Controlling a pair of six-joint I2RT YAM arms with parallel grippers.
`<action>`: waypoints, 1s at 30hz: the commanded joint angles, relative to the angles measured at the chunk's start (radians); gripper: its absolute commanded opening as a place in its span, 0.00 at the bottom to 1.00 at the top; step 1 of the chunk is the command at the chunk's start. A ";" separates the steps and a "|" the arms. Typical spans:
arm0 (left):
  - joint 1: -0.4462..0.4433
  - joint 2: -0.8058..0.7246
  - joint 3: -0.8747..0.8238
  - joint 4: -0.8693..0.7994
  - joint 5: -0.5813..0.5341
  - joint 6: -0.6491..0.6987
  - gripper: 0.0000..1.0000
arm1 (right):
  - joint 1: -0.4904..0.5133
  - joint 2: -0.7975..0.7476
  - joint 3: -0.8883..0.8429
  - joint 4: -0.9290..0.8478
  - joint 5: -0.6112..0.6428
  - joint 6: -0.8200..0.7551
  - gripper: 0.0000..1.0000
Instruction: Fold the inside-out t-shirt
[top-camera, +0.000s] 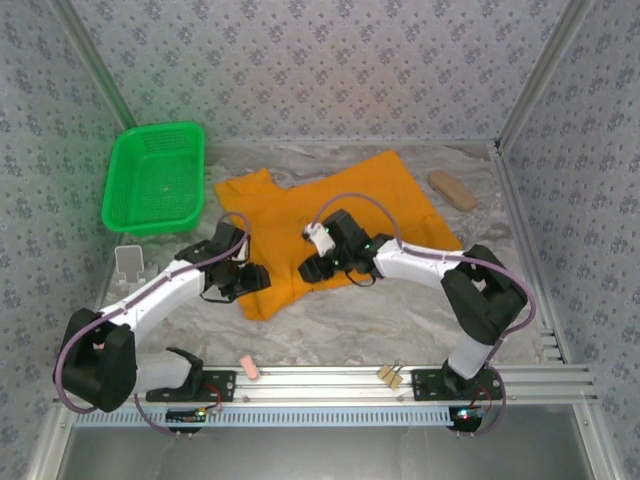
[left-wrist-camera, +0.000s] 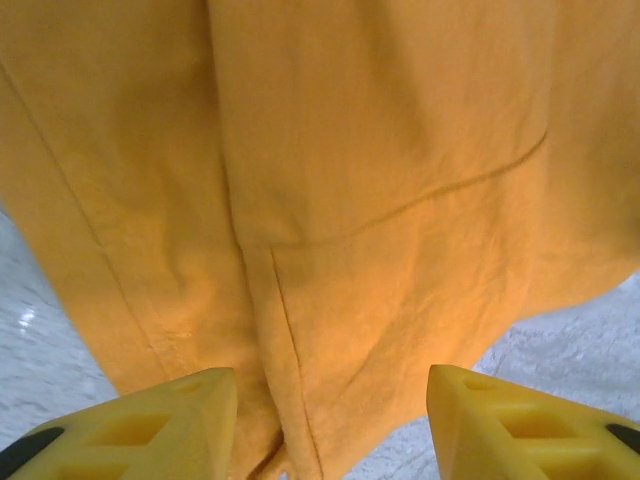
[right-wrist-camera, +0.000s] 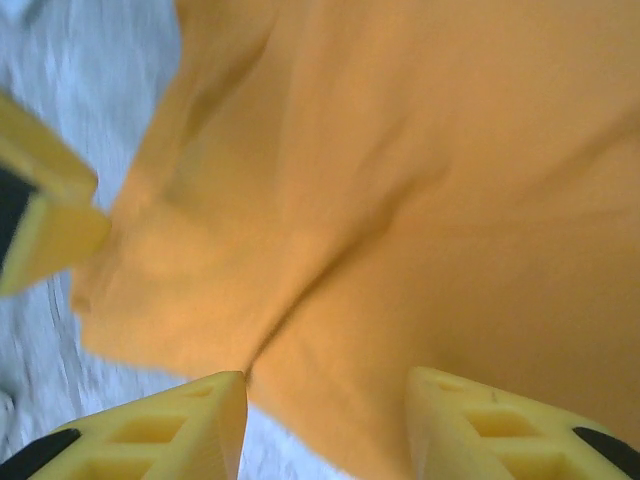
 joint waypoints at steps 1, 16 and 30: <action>-0.034 0.017 -0.021 0.069 0.072 -0.060 0.53 | 0.002 -0.049 -0.044 -0.001 0.071 -0.089 0.47; 0.118 -0.020 0.010 -0.151 0.069 0.081 0.00 | -0.340 -0.289 -0.278 -0.182 0.425 0.552 0.57; -0.149 0.052 -0.048 -0.090 -0.045 -0.148 0.57 | -0.621 -0.307 -0.272 -0.258 0.319 0.554 0.57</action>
